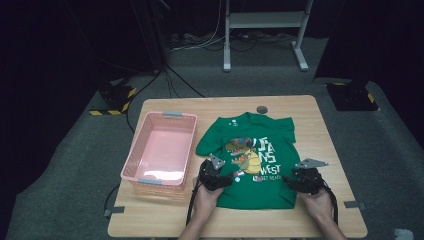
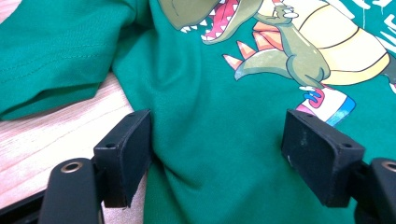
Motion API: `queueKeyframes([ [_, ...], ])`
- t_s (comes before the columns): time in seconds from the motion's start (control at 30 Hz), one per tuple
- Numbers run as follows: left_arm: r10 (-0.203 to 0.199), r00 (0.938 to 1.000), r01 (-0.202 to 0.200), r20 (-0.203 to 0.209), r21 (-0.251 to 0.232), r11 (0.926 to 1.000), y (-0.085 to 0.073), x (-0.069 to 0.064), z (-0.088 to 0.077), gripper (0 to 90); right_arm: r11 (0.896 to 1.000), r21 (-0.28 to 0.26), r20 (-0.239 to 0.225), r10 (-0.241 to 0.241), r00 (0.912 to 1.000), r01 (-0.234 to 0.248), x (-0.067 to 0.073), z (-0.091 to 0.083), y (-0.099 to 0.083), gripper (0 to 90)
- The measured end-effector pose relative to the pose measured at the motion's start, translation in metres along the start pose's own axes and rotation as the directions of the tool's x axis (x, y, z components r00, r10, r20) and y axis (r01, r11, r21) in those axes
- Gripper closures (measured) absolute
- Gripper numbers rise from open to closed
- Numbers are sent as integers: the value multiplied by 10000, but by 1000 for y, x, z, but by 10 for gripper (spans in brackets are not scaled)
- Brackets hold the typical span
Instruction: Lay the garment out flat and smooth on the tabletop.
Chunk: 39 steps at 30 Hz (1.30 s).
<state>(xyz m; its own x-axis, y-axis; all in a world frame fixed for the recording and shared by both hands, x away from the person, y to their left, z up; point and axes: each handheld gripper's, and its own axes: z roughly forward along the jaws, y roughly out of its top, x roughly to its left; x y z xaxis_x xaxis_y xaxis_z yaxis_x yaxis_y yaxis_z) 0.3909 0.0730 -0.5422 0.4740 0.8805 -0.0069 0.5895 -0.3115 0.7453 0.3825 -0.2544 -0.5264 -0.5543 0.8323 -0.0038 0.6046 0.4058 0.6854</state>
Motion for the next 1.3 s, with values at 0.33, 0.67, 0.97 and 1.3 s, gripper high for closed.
queueKeyframes([
  [0.33, -10, 10000, 10, -17, -13, 10000, 0, 0, 0, 250, 9997, 130, 217, -203, 9996, 200, -2, -9, -13, 484],
  [0.67, -17, 10000, 17, -24, 9, 10000, 0, 0, 0, 241, 9999, -88, 157, -119, 9998, 121, -12, -29, -35, 460],
  [0.97, 505, 9984, -513, 270, 296, 9982, 7, -15, -6, 186, 9988, -453, -75, -198, 9998, 194, -6, -32, -22, 443],
  [1.3, 348, 9987, -370, 382, 597, 9975, -2, -13, -8, 161, 9992, -168, -226, -355, 9991, 351, 0, -16, -26, 449],
])
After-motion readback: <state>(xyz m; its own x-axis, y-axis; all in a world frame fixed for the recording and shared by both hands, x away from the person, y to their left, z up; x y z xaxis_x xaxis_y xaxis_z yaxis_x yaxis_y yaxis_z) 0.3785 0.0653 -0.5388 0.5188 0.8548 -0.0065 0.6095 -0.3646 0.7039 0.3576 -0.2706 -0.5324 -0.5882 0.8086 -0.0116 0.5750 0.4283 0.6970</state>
